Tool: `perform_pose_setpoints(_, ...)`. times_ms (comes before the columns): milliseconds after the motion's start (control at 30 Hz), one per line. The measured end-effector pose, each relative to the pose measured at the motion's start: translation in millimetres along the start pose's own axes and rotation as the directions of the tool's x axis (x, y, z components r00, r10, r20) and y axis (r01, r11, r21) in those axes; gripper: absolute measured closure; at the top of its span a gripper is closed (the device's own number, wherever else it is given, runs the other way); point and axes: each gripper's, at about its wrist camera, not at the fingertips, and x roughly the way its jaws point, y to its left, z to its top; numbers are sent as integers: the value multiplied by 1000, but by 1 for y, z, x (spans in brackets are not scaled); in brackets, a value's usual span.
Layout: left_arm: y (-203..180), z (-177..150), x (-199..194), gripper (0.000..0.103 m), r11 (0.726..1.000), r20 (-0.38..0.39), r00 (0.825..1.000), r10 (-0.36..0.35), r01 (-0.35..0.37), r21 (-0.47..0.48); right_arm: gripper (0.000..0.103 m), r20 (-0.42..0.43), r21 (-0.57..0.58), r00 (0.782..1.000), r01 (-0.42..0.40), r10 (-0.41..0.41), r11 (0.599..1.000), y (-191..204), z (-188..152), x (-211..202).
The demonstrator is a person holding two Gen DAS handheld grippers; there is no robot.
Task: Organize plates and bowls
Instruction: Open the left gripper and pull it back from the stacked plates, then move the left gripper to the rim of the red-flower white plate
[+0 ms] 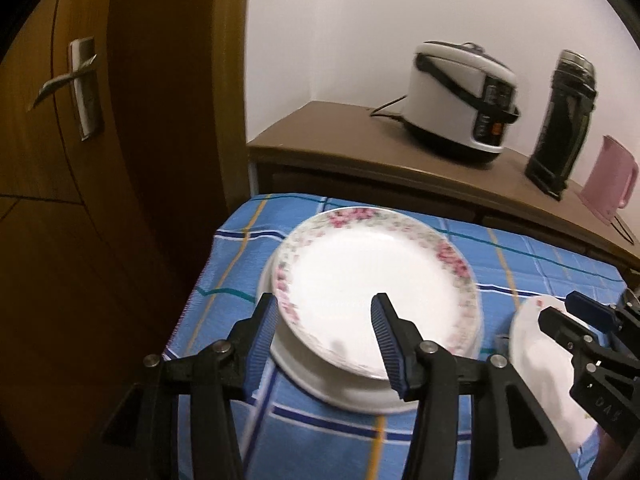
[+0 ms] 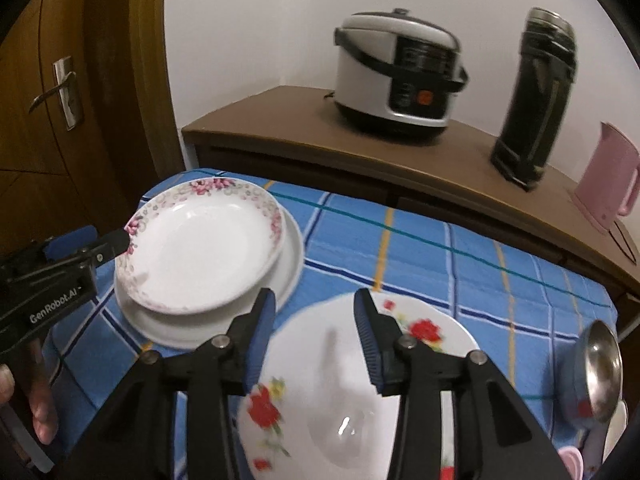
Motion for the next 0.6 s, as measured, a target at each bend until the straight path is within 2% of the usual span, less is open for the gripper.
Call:
perform_pose_setpoints(133, -20, -4, -12, 51, 999, -1, 1000, -16, 16, 33, 60, 10, 28, 1000, 6, -7, 1000, -14, -13, -14)
perform_pose_setpoints(333, -45, -15, -19, 51, 998, -15, 999, -33, 34, 56, 50, 31, 78, 999, 30, -33, 996, -39, -30, -31)
perform_pose_setpoints(600, -69, -26, -23, 51, 996, -37, 998, -50, 53, 77, 44, 35, 135, 998, 52, -57, 989, -69, -51, -46)
